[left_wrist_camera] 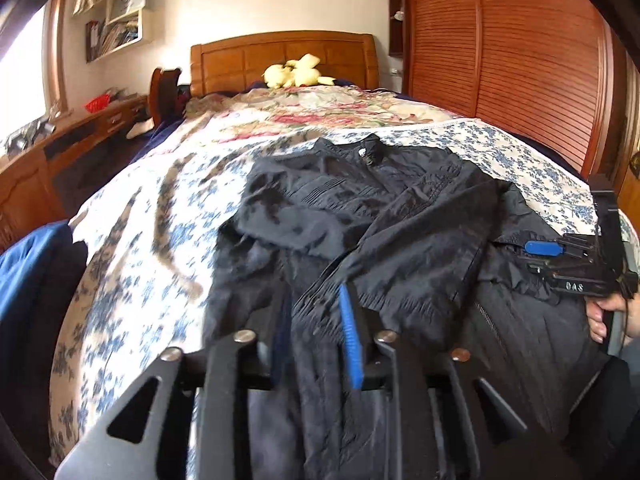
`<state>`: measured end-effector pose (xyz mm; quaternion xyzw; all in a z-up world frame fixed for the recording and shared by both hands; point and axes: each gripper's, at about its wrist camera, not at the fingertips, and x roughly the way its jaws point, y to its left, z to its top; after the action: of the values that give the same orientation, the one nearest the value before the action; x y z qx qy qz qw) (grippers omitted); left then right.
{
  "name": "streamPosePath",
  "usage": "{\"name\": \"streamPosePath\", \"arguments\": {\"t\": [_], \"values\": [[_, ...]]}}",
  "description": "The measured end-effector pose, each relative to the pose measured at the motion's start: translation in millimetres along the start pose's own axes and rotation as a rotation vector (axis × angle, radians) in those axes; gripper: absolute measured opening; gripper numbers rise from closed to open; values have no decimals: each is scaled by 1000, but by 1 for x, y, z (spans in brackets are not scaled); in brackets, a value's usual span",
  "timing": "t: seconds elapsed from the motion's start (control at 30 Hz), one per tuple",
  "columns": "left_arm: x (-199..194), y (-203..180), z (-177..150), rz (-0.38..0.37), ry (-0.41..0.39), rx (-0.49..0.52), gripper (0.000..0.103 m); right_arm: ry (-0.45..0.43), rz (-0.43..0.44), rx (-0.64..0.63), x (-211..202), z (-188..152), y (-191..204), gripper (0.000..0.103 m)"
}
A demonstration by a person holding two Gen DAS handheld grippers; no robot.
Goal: Fold large clothes
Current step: 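Fold the held side edge inward over the body with the left tool, then open the left tool and withdraw it from the folded jacket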
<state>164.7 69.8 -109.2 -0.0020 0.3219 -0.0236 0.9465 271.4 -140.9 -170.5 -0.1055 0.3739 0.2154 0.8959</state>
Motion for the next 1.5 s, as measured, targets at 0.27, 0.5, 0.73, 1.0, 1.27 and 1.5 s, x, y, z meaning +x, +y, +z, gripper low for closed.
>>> {"name": "streamPosePath", "arguments": {"t": [0.27,0.5,0.73,1.0,1.27,1.5], "values": [[-32,41,-42,37,45,-57,32,23,-10,-11,8,1,2,49],[-38,65,-70,48,82,-93,33,22,-28,-11,13,-2,3,49],[-33,69,-83,30,110,-98,34,35,-26,-10,17,0,3,50],[-18,65,-92,19,151,-97,34,36,-29,-14,17,-2,3,50],[-11,62,-92,22,161,-91,36,33,-25,-9,17,-2,3,50],[-6,62,-92,18,162,-93,39,19,-19,24,-11,-5,-3,51]]}}
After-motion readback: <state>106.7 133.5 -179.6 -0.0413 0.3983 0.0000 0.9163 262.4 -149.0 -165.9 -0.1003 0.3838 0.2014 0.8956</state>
